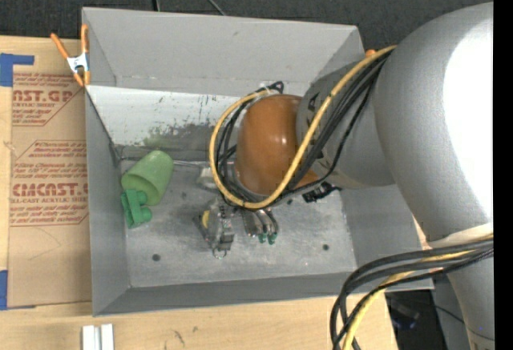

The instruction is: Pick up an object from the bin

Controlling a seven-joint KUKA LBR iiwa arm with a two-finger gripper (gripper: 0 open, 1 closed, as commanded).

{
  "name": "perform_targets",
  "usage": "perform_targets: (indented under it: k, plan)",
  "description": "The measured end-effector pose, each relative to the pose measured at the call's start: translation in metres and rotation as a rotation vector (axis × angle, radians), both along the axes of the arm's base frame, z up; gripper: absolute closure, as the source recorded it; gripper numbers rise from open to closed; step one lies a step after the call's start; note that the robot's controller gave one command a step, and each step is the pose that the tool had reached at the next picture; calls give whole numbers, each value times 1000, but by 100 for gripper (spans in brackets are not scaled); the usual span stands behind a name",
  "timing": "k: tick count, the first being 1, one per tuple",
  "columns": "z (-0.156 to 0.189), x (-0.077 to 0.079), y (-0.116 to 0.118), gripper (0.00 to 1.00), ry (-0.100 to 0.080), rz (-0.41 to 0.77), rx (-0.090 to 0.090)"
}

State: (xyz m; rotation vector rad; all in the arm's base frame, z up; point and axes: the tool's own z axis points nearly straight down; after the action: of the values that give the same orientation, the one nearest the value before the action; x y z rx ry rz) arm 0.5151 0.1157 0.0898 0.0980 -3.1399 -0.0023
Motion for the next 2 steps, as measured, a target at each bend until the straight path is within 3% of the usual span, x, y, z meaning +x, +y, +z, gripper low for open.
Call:
perform_targets:
  k: [1,2]
  plan:
    - [0,0,0,0,0,0,0]
    - [12,2,-18,0,-2,65,-1]
